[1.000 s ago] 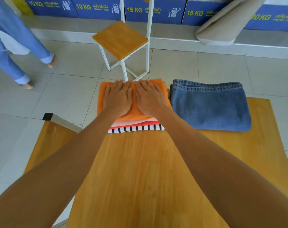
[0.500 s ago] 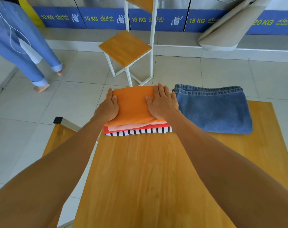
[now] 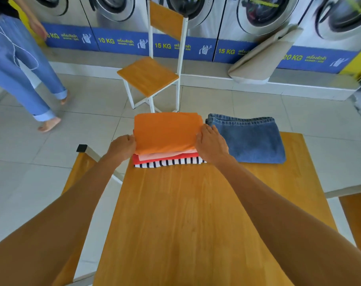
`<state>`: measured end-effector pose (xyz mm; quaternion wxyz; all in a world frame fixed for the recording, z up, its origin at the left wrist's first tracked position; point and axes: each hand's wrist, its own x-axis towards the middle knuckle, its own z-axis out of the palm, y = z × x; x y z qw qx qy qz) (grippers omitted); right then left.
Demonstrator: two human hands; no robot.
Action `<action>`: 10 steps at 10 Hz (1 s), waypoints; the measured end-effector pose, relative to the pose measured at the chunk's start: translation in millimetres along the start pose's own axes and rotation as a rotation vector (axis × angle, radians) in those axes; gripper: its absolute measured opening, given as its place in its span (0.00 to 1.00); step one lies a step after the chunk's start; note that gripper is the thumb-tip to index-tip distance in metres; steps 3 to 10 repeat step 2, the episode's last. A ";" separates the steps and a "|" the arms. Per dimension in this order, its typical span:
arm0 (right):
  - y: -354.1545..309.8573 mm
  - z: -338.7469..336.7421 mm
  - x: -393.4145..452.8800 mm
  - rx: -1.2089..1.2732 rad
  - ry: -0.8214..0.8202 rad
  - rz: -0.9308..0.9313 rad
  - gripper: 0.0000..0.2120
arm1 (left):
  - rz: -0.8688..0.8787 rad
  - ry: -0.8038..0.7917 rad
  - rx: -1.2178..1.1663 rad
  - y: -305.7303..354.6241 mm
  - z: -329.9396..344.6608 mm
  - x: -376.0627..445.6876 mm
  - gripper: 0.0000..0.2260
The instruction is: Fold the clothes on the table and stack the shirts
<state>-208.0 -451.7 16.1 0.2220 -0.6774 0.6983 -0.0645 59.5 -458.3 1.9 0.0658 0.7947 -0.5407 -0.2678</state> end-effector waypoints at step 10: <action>-14.2 -16.0 -51.8 -0.046 0.029 0.016 0.22 | 0.197 0.040 -0.044 3.0 -23.3 -51.0 0.18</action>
